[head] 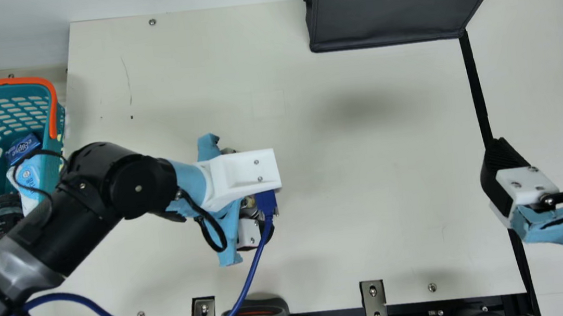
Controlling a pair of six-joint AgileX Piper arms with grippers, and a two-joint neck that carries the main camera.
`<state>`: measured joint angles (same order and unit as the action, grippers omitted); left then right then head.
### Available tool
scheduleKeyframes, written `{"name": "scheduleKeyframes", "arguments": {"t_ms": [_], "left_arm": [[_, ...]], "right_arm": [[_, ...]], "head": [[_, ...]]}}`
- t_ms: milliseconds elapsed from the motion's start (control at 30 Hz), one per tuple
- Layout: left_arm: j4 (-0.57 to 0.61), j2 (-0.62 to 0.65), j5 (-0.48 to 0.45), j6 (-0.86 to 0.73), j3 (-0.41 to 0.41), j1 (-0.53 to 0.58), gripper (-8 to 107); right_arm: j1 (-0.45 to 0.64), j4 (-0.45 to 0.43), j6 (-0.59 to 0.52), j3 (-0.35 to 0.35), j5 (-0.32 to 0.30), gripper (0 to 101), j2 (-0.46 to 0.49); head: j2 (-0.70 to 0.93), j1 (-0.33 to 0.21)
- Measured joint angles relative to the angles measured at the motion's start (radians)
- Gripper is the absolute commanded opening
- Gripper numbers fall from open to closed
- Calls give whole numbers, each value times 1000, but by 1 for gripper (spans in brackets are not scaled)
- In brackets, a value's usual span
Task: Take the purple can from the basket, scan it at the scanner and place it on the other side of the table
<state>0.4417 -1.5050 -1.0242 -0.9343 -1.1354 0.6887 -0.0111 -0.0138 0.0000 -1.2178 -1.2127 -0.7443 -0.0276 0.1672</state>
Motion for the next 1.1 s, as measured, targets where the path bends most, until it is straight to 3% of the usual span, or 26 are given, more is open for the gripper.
{"name": "scheduleKeyframes", "arguments": {"t_ms": [933, 1100], "left_arm": [[26, -30, 58, 13, 23, -16, 89], [28, -17, 47, 25, 23, -19, 90]], "right_arm": [[0, 0, 0, 0, 0, 95, 0], [0, 0, 0, 0, 0, 95, 0]], "head": [[2, 0], [0, 0]]}}
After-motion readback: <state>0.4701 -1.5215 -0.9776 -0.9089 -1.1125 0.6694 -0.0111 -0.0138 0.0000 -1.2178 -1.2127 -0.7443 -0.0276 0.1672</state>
